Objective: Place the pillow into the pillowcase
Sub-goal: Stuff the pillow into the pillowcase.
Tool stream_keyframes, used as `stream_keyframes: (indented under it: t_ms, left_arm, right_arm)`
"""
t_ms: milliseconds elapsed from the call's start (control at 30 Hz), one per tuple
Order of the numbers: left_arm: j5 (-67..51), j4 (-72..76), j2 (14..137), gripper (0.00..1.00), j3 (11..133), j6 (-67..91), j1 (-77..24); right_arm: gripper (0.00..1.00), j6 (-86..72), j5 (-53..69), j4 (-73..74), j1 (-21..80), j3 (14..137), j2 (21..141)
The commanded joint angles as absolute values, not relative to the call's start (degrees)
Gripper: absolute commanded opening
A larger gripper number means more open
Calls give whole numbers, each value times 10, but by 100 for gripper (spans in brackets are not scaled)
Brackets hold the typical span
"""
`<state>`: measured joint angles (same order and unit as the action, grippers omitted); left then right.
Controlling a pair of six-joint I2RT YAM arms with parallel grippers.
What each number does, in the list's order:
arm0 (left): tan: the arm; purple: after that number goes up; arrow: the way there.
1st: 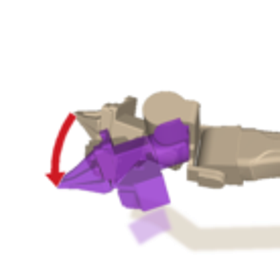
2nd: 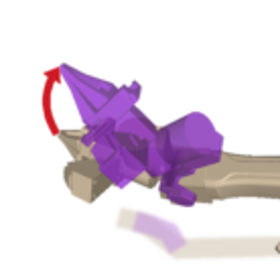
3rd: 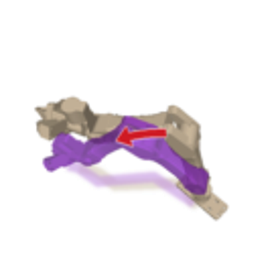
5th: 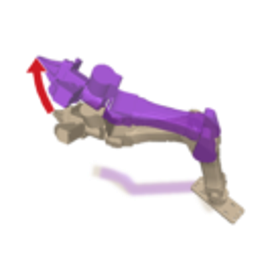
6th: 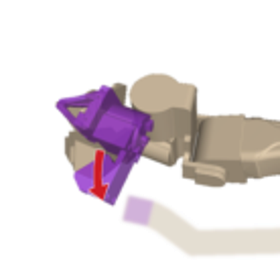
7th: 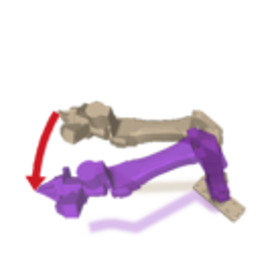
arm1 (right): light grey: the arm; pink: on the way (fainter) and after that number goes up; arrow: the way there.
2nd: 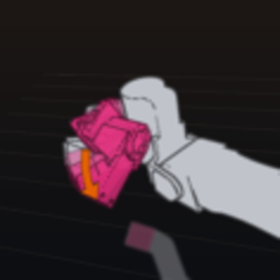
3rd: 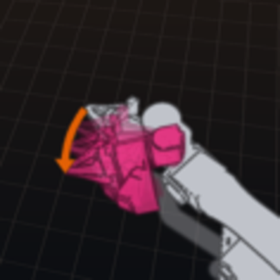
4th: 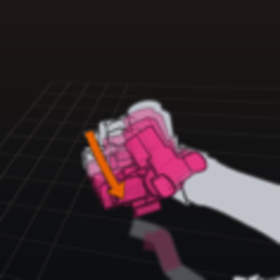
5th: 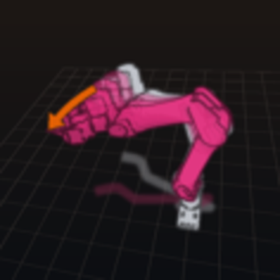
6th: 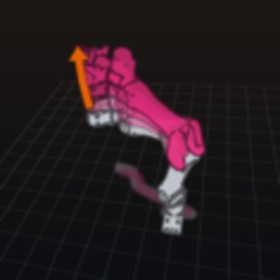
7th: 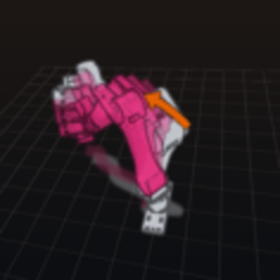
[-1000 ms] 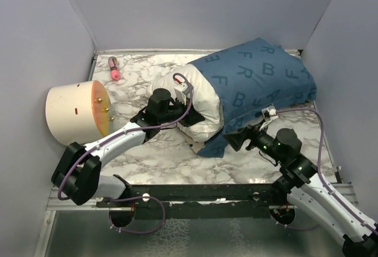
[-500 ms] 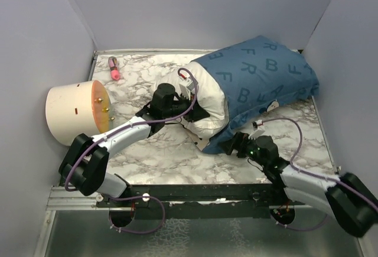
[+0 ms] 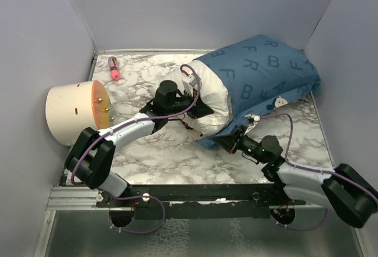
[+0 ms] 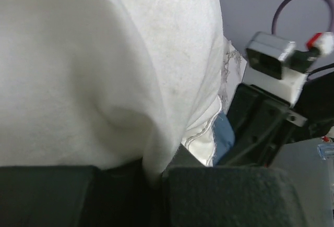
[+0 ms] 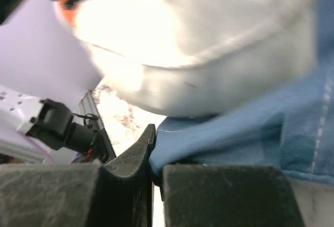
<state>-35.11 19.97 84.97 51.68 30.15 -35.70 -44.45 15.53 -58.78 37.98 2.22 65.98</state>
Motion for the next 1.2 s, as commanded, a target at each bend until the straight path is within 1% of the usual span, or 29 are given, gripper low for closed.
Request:
stream_keyframes:
  t_ms: [0, 67, 133, 167, 267, 367, 467, 600, 633, 667, 700, 733, 800, 833, 867, 933, 1033, 1100, 1167]
  left_arm:
    - [-340, 299, 871, 0, 549, 315, -349]
    - [-291, 294, 885, 0, 556, 336, -350]
    - [-237, 304, 901, 0, 548, 377, -353]
    - [-208, 312, 909, 0, 540, 395, -356]
    - [-144, 319, 924, 0, 521, 415, -366]
    - [-110, 344, 921, 0, 490, 424, -368]
    - [-121, 381, 920, 0, 456, 428, -369]
    - [-179, 452, 926, 0, 412, 418, -370]
    - [-201, 461, 929, 0, 406, 411, -370]
    - [-223, 468, 929, 1, 398, 401, -370]
    - [-234, 467, 928, 6, 391, 398, -370]
    - [-241, 465, 924, 13, 382, 394, -371]
    - [-250, 451, 908, 36, 364, 385, -370]
    - [-250, 435, 899, 46, 358, 375, -370]
    - [-249, 413, 885, 52, 355, 364, -370]
    - [-242, 353, 855, 60, 357, 336, -364]
    - [-217, 213, 804, 72, 384, 275, -350]
    - [-198, 122, 774, 74, 407, 236, -339]
    - [-177, 37, 749, 74, 431, 200, -330]
  right_arm:
    - [1, -363, 254, -460, 417, 85, 545]
    - [1, -345, 317, -456, 433, 119, 557]
    - [1, -325, 385, -436, 462, 178, 619]
    - [1, -315, 397, -428, 488, 204, 654]
    - [1, -264, 375, -382, 590, 272, 728]
    - [1, -282, 369, -419, 628, 271, 774]
    - [1, -294, 321, -430, 629, 226, 757]
    - [2, -268, 238, -314, 629, 196, 671]
    - [9, -254, 228, -281, 629, 195, 653]
    - [21, -241, 220, -248, 629, 195, 632]
    - [32, -224, 218, -216, 629, 197, 611]
    - [41, -206, 222, -188, 629, 201, 588]
    - [55, -173, 231, -138, 629, 212, 535]
    - [59, -161, 233, -117, 629, 222, 511]
    - [63, -149, 232, -91, 629, 238, 488]
    - [68, -123, 222, -33, 629, 279, 454]
    - [74, -93, 178, 48, 629, 355, 422]
    - [82, -80, 122, 92, 629, 400, 407]
    - [99, -74, 40, 115, 629, 434, 390]
